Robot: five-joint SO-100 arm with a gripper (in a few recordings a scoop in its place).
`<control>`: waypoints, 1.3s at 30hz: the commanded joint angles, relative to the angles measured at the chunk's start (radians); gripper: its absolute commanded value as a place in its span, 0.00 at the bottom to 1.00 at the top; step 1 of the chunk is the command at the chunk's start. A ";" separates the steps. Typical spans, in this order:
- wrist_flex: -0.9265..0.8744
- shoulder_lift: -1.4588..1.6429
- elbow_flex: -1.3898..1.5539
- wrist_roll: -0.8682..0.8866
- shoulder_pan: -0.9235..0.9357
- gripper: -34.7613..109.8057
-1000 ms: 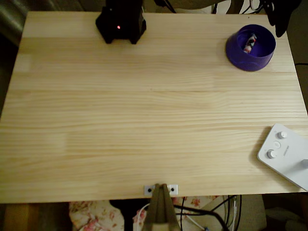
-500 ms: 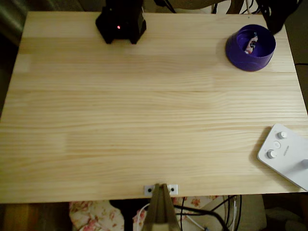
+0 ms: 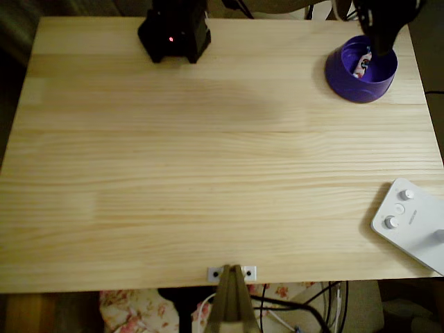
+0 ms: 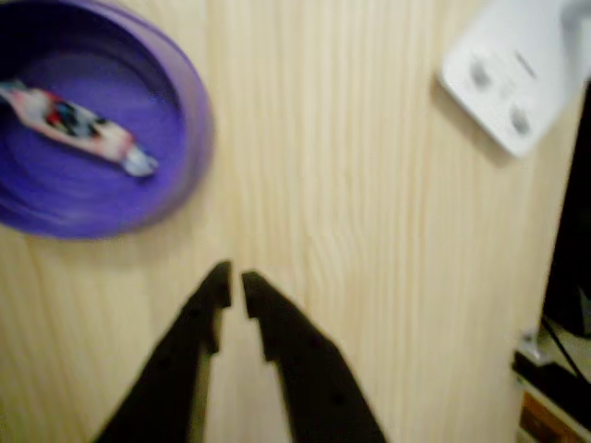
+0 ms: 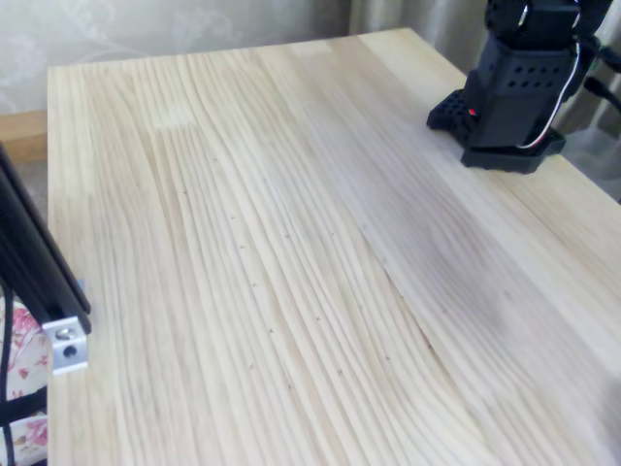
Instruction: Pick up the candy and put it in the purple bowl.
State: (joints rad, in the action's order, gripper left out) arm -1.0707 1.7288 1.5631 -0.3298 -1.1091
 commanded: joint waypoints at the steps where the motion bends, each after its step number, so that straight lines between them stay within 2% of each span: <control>1: -0.028 0.212 0.040 -0.052 0.072 0.24; 8: -0.052 0.368 0.192 -0.114 0.219 0.24; 21: -0.018 0.647 0.497 -0.120 0.546 0.24; 34: -0.043 0.798 0.693 -0.143 0.928 0.23; 39: 0.009 0.850 0.776 -0.006 1.039 0.23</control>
State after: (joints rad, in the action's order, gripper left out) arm -1.1029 2.4989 2.3317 -0.4019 -0.1335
